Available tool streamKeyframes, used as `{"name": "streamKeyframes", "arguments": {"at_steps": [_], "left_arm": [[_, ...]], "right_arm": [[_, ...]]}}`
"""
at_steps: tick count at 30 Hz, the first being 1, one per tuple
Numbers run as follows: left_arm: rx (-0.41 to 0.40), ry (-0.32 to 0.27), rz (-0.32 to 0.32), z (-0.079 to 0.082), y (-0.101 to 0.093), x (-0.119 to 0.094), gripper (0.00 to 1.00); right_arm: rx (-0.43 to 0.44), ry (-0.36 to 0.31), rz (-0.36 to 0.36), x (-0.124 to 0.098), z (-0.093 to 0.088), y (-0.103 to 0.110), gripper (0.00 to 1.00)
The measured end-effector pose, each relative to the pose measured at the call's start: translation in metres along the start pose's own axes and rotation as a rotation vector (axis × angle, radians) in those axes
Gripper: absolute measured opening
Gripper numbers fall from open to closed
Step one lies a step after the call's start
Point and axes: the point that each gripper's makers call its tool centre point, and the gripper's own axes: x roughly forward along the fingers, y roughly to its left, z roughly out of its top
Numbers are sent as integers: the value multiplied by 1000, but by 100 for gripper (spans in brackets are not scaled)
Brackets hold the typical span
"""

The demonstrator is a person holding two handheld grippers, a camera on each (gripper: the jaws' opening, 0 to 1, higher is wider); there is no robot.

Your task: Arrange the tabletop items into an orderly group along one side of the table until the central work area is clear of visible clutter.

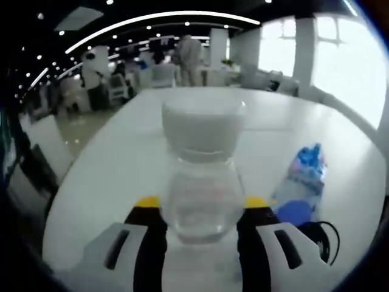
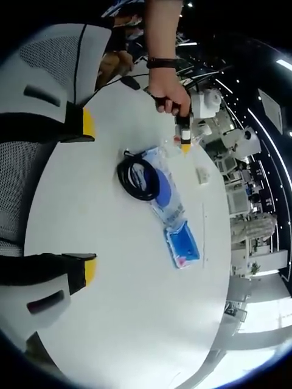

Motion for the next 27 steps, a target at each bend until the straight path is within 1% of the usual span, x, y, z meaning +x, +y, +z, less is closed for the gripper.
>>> {"name": "streamKeyframes", "arguments": {"at_steps": [5, 13, 18, 22, 25, 27], "left_arm": [[19, 13, 12, 3, 19, 3, 41], [17, 32, 58, 5, 59, 6, 40], [8, 48, 80, 7, 78, 9, 40], [10, 50, 79, 8, 88, 11, 40], [13, 53, 66, 9, 90, 13, 40], [16, 58, 71, 8, 92, 14, 40]], "right_arm": [[-1, 3, 0, 0, 0, 0, 74], [-2, 9, -2, 0, -2, -1, 74], [-6, 14, -6, 0, -3, -1, 74], [-14, 21, -5, 1, -4, 0, 74], [-15, 23, -7, 2, -4, 0, 74], [-14, 24, -8, 2, -4, 0, 74]]}}
